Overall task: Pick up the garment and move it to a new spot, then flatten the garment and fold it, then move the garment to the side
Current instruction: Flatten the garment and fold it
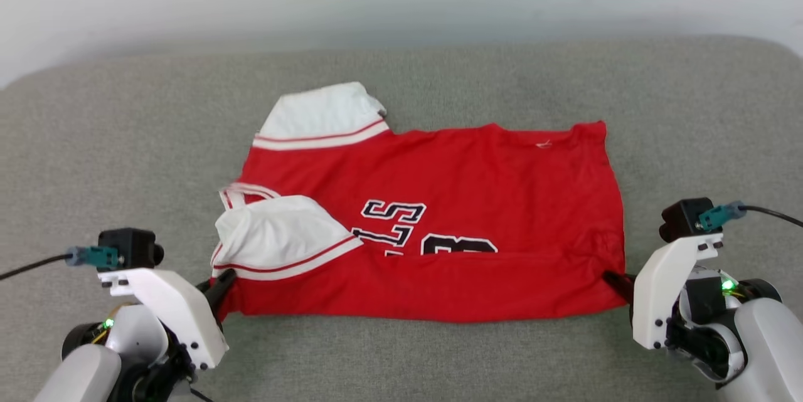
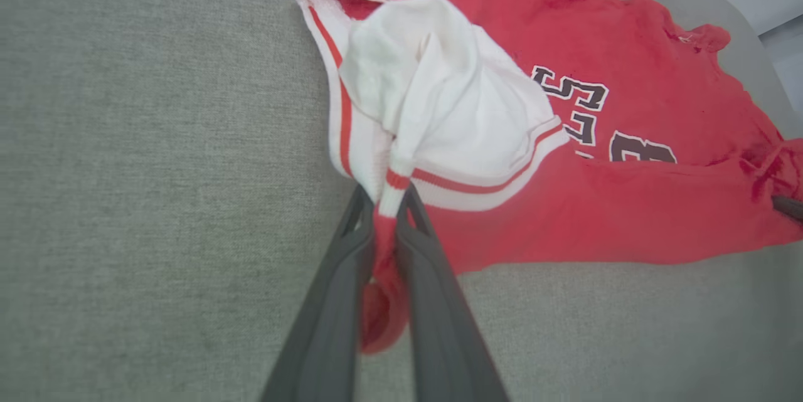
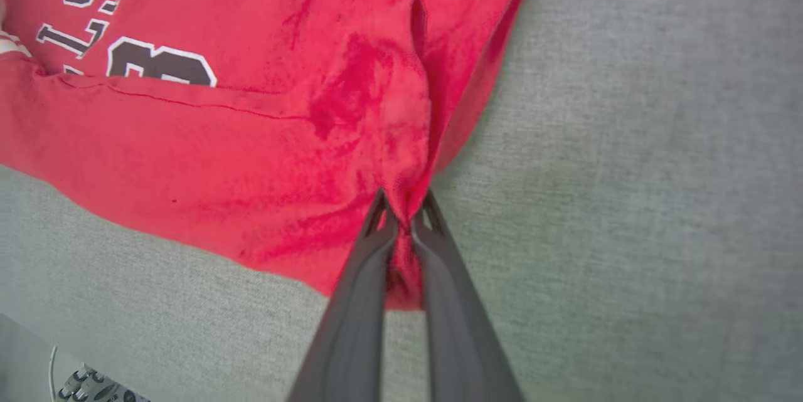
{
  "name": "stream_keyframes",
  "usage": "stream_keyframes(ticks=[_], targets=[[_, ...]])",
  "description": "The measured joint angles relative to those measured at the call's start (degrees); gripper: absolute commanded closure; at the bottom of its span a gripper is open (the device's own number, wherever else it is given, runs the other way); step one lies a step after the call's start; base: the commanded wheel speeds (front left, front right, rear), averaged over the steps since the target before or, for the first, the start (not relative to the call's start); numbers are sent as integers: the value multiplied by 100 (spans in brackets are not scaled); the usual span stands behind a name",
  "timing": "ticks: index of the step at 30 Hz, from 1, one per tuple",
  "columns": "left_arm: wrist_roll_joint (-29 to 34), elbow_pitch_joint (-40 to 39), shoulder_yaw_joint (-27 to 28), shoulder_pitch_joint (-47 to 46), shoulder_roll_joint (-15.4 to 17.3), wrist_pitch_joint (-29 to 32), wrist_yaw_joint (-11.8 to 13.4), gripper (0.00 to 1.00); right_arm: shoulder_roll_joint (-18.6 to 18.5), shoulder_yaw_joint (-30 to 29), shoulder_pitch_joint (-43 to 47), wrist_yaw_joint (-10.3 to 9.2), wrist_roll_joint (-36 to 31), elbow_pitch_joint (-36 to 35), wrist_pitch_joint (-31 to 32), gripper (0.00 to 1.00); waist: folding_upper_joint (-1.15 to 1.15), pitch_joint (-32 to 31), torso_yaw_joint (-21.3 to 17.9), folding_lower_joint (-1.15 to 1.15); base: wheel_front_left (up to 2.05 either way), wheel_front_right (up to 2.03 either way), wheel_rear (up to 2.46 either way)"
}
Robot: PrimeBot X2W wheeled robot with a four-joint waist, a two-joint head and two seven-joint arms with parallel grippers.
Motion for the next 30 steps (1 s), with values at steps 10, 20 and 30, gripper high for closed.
stream_keyframes(ticks=[10, 20, 30], targets=[[-134, -197, 34, 817, -7, -82, 235, 100, -166, -201, 871, 1, -14, -800, 312, 100, 0, -701, 58, -1, 0, 0, 0], [-312, 541, -91, 1028, -426, -274, 188, 0, 151, -528, 1600, 0, -285, -671, 66, 0, 0, -741, 30, 0, 0, 0, 0], [235, 636, 170, 417, -457, -1462, 68, 0, 267, -759, 1533, 0, -1043, -1213, -1951, 0, 0, -803, -255, -1, 0, 0, 0]])
